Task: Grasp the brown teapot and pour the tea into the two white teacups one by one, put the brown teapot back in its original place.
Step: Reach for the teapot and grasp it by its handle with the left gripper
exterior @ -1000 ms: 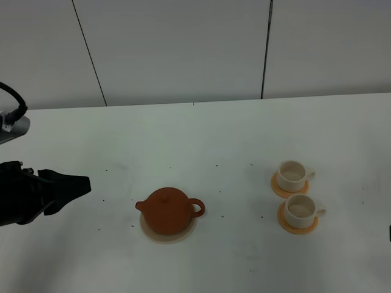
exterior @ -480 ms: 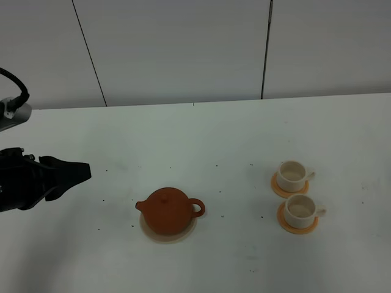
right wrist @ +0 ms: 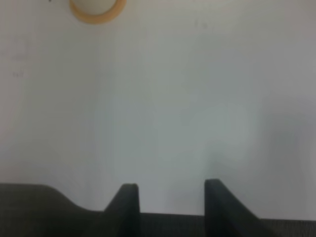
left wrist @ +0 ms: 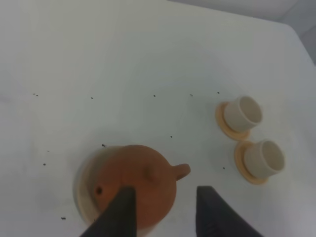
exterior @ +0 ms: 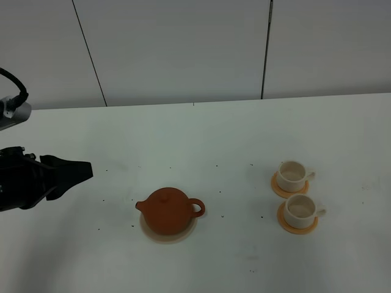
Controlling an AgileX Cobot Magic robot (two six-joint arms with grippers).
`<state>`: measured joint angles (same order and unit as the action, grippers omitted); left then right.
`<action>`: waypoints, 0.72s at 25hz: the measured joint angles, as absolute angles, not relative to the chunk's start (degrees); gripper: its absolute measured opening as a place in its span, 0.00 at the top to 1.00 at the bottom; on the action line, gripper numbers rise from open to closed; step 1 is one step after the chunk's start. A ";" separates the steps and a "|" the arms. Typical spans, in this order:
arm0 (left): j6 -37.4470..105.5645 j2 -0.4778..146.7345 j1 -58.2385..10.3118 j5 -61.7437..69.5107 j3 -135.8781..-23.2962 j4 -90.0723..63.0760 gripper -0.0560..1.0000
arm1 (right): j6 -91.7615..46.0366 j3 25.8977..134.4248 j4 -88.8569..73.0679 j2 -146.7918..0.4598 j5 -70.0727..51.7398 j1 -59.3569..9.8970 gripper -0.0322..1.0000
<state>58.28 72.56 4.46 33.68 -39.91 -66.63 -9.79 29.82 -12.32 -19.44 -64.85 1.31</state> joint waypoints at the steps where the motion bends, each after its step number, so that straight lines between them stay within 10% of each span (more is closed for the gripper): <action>1: 58.28 72.56 4.46 33.81 -39.91 -66.63 0.61 | -9.86 29.40 -12.60 -18.22 -64.68 1.31 0.67; 18: 61.06 72.56 4.46 36.54 -39.91 -68.46 0.61 | -10.45 28.13 -15.19 -3.28 -62.19 1.31 0.68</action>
<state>61.06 72.56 4.46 36.54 -39.91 -68.46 -10.45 28.13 -15.19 -3.28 -62.19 1.31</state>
